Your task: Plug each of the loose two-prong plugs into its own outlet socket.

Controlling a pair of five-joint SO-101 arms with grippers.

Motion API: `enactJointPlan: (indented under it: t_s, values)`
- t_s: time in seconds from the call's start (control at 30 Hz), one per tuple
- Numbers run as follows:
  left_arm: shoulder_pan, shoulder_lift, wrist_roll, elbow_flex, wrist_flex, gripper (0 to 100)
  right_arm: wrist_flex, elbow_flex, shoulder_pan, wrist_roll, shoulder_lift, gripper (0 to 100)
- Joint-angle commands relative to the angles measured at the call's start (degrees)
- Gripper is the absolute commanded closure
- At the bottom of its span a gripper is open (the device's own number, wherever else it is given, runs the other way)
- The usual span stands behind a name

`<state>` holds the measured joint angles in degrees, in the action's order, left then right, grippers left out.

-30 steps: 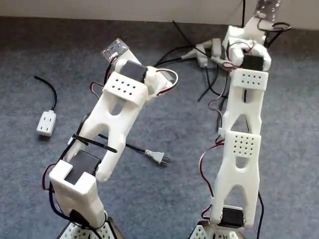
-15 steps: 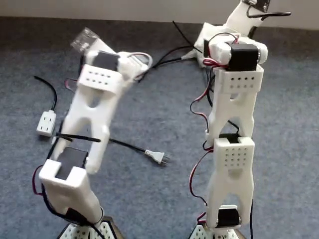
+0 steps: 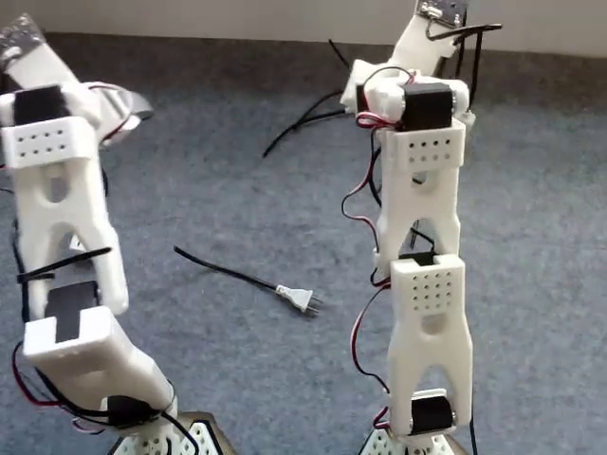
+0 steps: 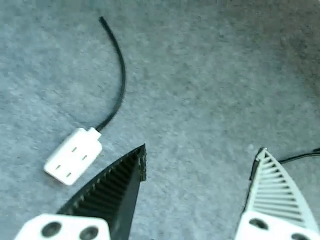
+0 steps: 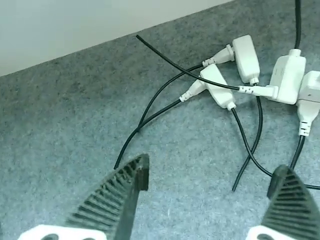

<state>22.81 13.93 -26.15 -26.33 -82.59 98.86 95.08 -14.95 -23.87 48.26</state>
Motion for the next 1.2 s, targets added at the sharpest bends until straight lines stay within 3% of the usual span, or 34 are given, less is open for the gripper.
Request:
enactJointPlan:
  t_s: [0.0,0.13,0.3,0.5,0.77,1.17]
  values:
    - [4.62,1.36,7.47,-1.45,-0.44,66,2.07,6.73,-1.36,0.79,-3.74,63.5]
    - [6.99,6.9,15.12,1.45,-0.44,67,2.07,6.73,-1.27,0.79,-3.74,63.5]
    - [9.54,13.76,17.23,1.36,-0.35,67,2.15,6.73,-1.36,0.79,-3.74,63.5]
    - [11.91,17.27,24.7,1.45,-1.58,68,2.15,6.73,-1.36,0.62,-3.74,63.5]
    - [12.7,19.65,35.08,1.27,-4.31,88,2.15,6.73,-1.27,0.53,-3.91,63.5]
    - [12.44,28.18,35.52,1.1,-1.67,80,2.15,6.73,-1.27,0.44,-4.09,63.5]
